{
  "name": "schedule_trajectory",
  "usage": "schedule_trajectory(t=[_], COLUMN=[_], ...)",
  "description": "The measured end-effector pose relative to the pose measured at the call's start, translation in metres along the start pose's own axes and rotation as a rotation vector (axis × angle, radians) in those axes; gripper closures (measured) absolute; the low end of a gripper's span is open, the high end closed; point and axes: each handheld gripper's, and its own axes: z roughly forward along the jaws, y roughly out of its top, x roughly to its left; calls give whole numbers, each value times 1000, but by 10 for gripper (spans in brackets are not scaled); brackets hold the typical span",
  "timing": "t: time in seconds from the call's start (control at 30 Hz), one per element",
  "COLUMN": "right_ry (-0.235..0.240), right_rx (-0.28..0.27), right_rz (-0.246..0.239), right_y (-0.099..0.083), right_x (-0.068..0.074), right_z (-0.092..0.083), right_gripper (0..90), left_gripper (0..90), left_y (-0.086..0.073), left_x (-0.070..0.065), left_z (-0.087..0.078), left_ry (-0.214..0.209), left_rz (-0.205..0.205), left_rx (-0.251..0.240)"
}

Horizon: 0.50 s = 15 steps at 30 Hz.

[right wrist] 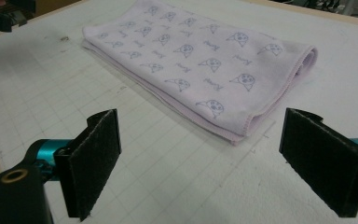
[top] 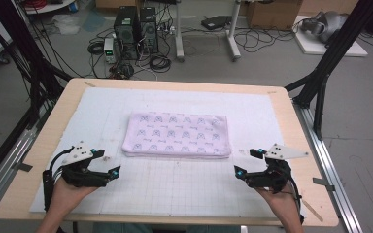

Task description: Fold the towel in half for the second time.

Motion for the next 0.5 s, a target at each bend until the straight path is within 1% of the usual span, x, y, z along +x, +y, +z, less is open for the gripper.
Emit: schedule_trajectory(t=[0.07,0.13,0.2,0.27,0.3,0.37,0.5], right_ry=[-1,-11,-12,-13,-13,-7,-3], right_rx=[-2,-2,0,-1,-2,-1,6], right_rz=[8,-3,3,9,8,14,17], right_y=[-2,-5,-8,-11,-13,-15,-19], right_x=[1,1,2,2,2,1,1], right_z=[-4,-8,-11,-14,-15,-15,-13], right_gripper=[118,118,119,118,118,118,118], left_gripper=[145,145,145,145,145,145,145], left_y=[-1,-1,-2,-2,-2,-2,-3], left_x=[-1,-3,-3,-2,-2,-1,-2], left_z=[-3,-5,-7,-9,-9,-10,-10], left_ry=[-2,-5,-8,-4,-8,-8,-7], left_rz=[2,0,-5,-2,-11,-13,-5], left_rx=[2,-1,-4,-3,-5,-5,-1])
